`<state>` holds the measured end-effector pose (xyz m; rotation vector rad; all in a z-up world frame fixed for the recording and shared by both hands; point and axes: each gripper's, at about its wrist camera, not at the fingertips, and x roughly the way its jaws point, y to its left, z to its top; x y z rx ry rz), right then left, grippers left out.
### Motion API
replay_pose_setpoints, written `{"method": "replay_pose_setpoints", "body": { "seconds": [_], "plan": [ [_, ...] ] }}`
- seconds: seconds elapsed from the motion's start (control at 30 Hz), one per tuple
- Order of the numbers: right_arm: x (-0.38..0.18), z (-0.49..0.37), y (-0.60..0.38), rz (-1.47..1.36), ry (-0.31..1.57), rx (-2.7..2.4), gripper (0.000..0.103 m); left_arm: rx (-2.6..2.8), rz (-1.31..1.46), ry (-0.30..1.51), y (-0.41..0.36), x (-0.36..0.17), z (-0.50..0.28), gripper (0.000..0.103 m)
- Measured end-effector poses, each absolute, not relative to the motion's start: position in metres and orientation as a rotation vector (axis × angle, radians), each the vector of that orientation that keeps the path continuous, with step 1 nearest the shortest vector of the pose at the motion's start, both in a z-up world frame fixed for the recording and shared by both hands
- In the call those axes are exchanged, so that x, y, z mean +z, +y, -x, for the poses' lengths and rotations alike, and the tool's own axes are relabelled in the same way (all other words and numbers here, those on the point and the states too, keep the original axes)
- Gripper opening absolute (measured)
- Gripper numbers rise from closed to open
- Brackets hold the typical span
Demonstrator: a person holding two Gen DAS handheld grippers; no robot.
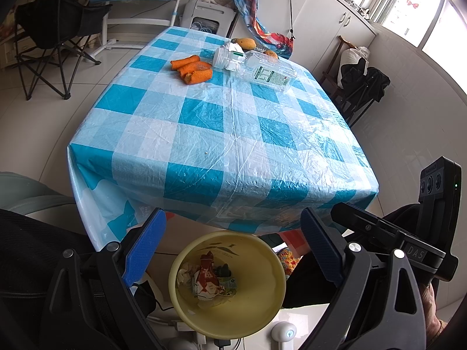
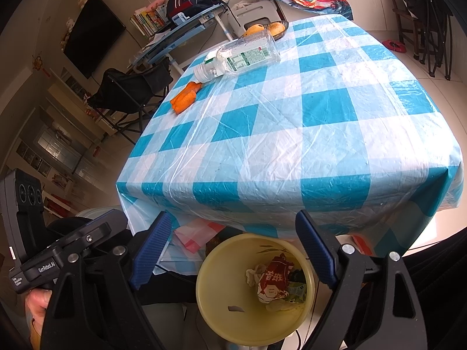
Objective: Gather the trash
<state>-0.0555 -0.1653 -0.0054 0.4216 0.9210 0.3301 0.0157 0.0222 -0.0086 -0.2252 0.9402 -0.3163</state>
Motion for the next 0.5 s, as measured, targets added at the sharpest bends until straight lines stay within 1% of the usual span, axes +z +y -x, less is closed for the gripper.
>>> {"method": "replay_pose_setpoints", "body": {
  "seconds": [0.5],
  "plan": [
    [-0.0051,0.0550,-0.1637,-0.421,0.922,0.330,0.084,-0.309,0.236,0.938,0.0221,-0.0105,-0.0143,0.090]
  ]
}}
